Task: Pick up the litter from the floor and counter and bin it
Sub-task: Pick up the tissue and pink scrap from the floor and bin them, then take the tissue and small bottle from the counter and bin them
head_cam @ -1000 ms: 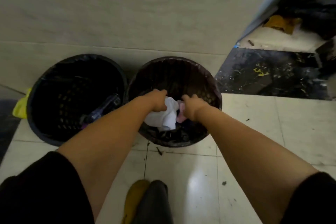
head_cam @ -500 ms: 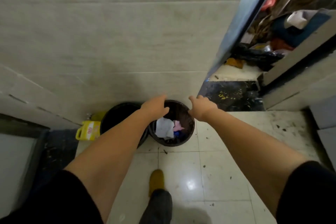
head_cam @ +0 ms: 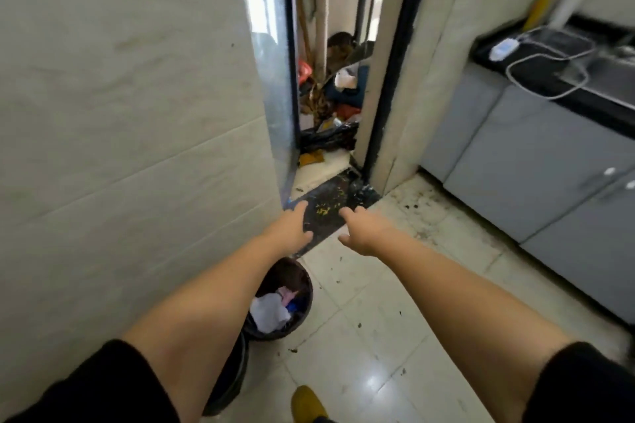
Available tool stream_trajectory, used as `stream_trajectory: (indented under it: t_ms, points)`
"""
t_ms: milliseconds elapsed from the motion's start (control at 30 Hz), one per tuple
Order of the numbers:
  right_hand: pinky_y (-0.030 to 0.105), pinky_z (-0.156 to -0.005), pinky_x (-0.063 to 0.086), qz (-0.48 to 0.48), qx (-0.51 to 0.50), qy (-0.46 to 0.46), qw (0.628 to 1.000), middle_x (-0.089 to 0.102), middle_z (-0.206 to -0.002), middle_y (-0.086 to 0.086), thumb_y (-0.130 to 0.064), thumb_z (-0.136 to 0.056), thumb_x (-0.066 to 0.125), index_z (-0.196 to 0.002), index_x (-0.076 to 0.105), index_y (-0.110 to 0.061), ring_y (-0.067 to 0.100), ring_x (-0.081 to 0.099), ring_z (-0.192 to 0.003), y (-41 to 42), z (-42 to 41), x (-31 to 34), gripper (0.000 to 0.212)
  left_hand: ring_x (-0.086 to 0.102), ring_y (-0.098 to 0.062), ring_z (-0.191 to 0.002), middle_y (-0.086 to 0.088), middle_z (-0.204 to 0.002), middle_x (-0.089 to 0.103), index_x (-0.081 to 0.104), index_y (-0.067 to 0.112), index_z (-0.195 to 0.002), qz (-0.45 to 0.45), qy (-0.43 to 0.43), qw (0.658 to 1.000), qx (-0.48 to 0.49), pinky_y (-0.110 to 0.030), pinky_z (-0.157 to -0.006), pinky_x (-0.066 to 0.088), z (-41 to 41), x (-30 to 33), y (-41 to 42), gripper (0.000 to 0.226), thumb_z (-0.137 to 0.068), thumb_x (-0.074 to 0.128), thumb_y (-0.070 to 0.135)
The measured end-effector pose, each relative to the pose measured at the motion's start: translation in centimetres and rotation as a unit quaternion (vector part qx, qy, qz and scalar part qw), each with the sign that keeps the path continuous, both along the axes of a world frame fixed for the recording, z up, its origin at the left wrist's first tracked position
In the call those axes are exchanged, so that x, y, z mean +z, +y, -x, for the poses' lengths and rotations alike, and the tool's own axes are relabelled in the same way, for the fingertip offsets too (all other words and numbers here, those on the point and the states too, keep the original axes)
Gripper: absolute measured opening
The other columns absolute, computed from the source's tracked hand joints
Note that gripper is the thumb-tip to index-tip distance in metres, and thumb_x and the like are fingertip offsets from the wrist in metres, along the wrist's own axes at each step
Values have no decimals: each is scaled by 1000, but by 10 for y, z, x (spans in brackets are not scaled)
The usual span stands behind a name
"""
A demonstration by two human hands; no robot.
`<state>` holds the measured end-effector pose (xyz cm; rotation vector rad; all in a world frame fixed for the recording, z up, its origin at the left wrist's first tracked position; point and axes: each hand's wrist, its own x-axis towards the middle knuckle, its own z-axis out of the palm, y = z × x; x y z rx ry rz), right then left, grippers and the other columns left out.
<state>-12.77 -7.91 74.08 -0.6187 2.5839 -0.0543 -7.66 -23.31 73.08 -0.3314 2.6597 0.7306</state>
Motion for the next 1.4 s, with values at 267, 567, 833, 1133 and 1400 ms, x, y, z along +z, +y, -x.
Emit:
stream_trajectory:
  t_ms: [267,567,833,1133,1400]
  points:
    - [44,-107,39,-5,-230,-2,973,39,-146,16,-32,-96,47,-144,32,-13,34,42,-132,181,-99,19,54,52,-30,-125,-14,-147,43,16,19,-150,2,-13,983,-183,-42,-104,46,-39,9,132,70,-94,50,39]
    - [45,-103,42,-29,-444,-19,895,41,-142,16,-36,-97,45,-141,34,-12,35,45,-127,318,-317,12,51,40,-31,-137,-14,-153,36,23,15,-149,25,-31,918,-394,-43,-113,35,-167,4,286,64,-96,38,48]
    - [46,-103,41,-25,-626,-3,780,40,-140,20,-35,-99,38,-139,35,-8,38,45,-127,364,-459,34,48,46,-30,-131,-13,-145,46,41,14,-139,49,-3,814,-579,-41,-108,38,-247,18,380,57,-97,29,51]
    - [47,-99,43,-48,-721,8,691,38,-142,17,-33,-99,35,-141,35,-12,36,45,-125,368,-537,46,47,47,-33,-130,-17,-144,46,38,8,-141,42,32,716,-697,-43,-108,39,-298,47,424,58,-99,31,47]
    - [47,-98,45,-53,-749,62,658,42,-139,15,-38,-99,38,-139,37,-15,35,47,-125,435,-562,59,46,49,-31,-129,-14,-145,47,36,13,-142,30,80,668,-739,-48,-107,42,-325,59,518,61,-96,32,53]
